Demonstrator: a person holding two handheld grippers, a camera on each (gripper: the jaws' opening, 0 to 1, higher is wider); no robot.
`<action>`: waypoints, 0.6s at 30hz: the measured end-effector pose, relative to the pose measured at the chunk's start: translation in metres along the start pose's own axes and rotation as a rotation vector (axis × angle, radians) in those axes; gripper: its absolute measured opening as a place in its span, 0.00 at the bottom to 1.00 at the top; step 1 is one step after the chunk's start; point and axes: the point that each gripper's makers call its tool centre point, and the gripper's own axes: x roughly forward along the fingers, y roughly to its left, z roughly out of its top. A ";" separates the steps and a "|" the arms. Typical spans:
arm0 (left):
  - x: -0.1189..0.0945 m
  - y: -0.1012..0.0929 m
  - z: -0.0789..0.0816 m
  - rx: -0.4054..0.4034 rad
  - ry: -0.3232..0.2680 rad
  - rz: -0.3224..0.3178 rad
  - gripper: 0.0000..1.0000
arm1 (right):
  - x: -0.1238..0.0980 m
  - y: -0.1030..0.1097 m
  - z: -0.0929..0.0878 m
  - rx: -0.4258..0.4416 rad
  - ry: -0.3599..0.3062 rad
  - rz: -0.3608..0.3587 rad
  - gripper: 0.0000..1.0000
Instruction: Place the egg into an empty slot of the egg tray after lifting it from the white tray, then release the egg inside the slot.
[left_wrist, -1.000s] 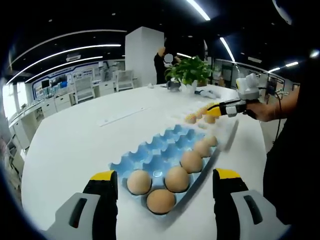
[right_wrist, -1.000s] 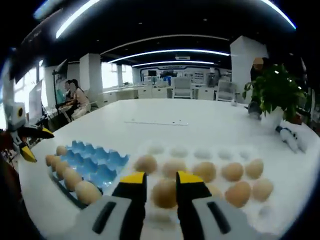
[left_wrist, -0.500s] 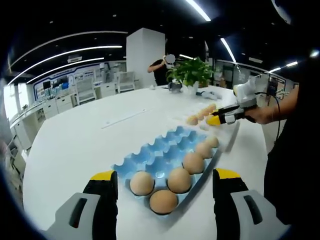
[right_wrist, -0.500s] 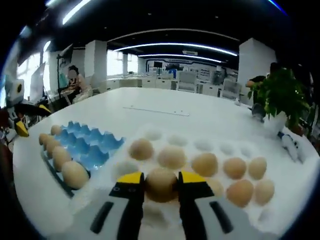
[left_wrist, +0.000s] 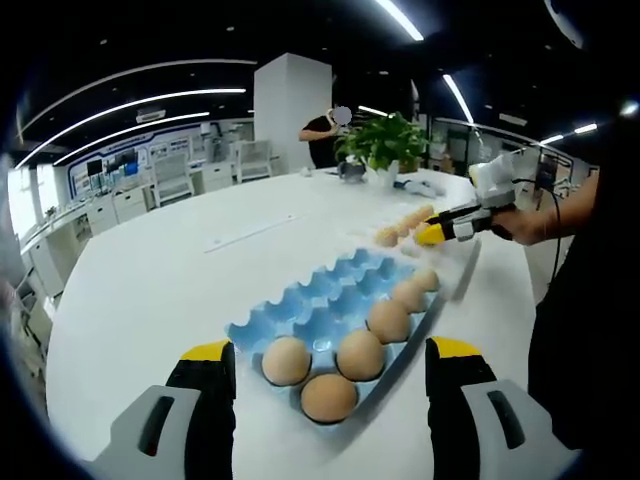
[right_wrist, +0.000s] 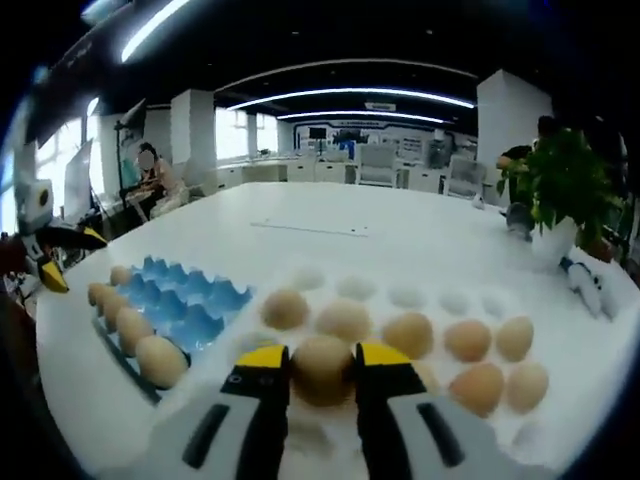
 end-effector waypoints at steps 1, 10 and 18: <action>0.000 0.000 0.000 -0.002 -0.001 0.000 0.77 | 0.000 0.000 0.001 -0.002 -0.001 0.000 0.25; 0.003 -0.003 0.000 -0.001 0.002 -0.013 0.78 | -0.003 0.010 0.014 0.008 -0.024 0.034 0.25; 0.002 -0.001 0.000 0.001 0.002 -0.009 0.78 | 0.002 0.034 0.034 -0.018 -0.071 0.088 0.25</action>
